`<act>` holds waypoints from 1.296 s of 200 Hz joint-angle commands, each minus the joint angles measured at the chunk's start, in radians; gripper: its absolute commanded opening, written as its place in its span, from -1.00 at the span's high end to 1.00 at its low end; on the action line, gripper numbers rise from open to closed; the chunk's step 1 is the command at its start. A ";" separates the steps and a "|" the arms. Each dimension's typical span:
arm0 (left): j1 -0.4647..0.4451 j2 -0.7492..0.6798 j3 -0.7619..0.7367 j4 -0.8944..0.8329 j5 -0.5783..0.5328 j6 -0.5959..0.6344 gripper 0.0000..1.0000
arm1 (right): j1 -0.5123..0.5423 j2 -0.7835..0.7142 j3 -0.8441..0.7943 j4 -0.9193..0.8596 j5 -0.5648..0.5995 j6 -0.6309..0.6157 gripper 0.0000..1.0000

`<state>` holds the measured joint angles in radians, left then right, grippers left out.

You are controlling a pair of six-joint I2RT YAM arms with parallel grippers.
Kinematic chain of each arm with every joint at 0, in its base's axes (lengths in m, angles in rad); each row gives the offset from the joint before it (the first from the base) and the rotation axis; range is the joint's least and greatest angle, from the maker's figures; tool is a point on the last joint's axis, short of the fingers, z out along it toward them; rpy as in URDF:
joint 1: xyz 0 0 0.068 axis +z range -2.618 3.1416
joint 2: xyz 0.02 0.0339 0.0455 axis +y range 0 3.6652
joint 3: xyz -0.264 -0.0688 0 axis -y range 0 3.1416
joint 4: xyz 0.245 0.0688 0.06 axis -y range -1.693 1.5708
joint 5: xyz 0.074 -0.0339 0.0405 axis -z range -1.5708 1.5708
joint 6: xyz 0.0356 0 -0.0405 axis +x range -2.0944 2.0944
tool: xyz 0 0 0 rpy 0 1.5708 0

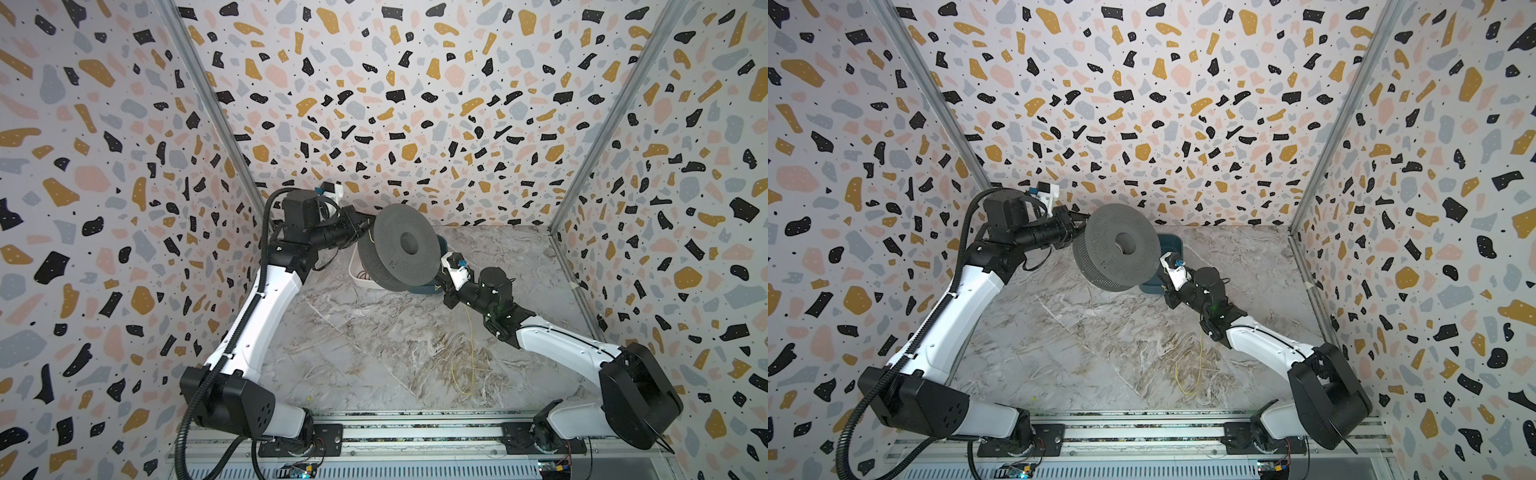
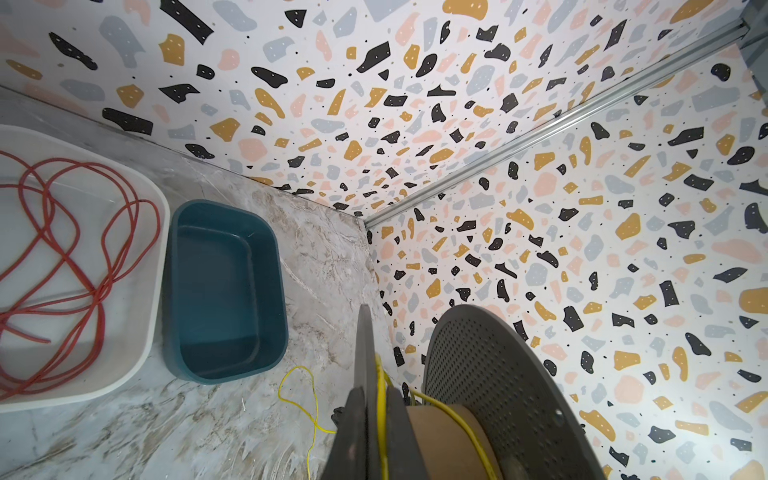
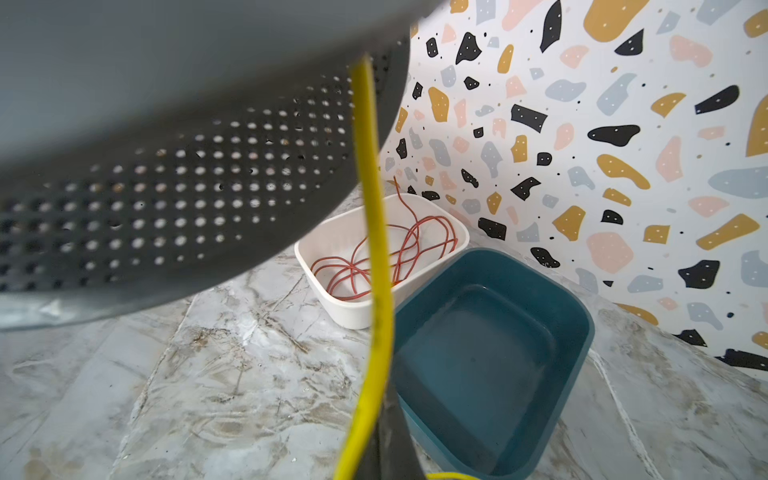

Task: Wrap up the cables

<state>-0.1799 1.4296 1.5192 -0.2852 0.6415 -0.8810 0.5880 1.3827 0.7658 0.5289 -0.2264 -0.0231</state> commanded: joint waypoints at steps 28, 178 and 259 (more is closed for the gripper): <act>0.059 -0.112 -0.050 0.304 -0.188 -0.177 1.00 | 0.053 -0.007 0.010 -0.127 0.067 0.001 1.00; -0.056 -0.217 -0.120 0.083 -0.933 -0.010 1.00 | 0.368 0.111 0.290 -0.238 0.312 -0.245 1.00; -0.160 -0.139 -0.111 0.013 -1.168 0.152 1.00 | 0.458 0.217 0.483 -0.244 0.297 -0.212 1.00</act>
<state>-0.3210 1.2587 1.3750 -0.4503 -0.2886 -0.7685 0.9668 1.6093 1.1492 0.2714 0.1455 -0.2043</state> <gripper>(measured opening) 0.061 0.043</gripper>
